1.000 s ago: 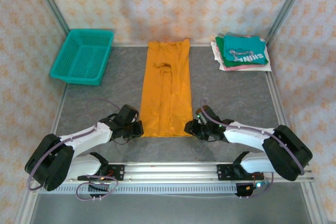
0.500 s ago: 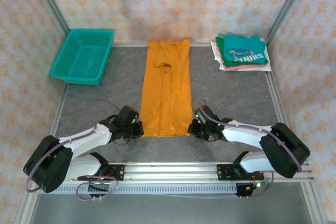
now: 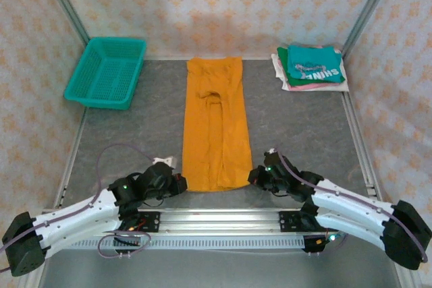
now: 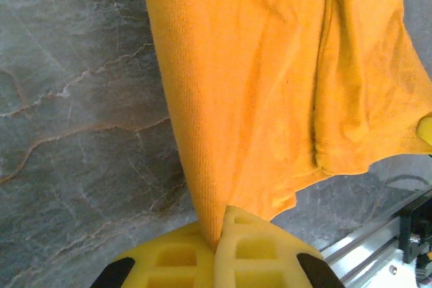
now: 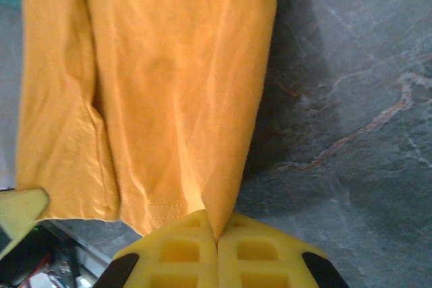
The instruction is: Fold and stack the t-shirts
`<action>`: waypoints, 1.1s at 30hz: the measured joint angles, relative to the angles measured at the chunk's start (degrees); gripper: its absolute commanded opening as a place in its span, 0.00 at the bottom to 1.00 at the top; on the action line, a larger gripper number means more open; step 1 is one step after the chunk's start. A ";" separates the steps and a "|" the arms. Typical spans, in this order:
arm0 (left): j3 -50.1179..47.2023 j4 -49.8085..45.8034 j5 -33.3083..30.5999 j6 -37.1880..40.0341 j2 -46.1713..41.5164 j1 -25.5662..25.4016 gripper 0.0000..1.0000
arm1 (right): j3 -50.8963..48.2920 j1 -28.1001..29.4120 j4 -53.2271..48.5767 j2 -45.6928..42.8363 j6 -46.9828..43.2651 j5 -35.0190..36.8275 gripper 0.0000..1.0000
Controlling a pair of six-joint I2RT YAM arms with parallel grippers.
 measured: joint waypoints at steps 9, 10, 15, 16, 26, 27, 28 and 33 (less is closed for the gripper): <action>7.04 -8.09 -3.91 1.27 1.68 2.40 0.00 | 4.87 -0.55 -6.56 0.72 -0.79 4.31 0.00; 8.44 -8.11 -3.82 2.08 1.55 4.59 0.00 | 6.27 -1.36 -6.93 0.85 -1.36 4.74 0.00; 15.43 -7.67 -3.87 7.32 6.29 11.26 0.00 | 14.75 -7.58 -7.26 6.12 -6.16 5.88 0.00; 17.20 -7.39 -3.78 8.72 8.81 11.87 0.00 | 16.57 -8.44 -7.32 7.89 -7.45 6.14 0.00; 34.91 -3.41 -1.68 21.73 31.17 25.07 0.00 | 32.41 -16.59 -5.20 27.30 -19.04 6.38 0.00; 36.41 -2.93 -1.14 23.04 33.22 26.32 0.00 | 33.77 -17.09 -4.81 29.07 -20.00 6.38 0.00; 37.83 -2.84 -0.90 24.24 35.06 27.26 0.00 | 35.17 -17.68 -4.42 30.88 -20.92 6.27 0.00; 45.31 -2.23 -0.52 29.68 43.91 29.49 0.00 | 40.00 -20.41 -1.97 37.09 -24.41 6.12 0.00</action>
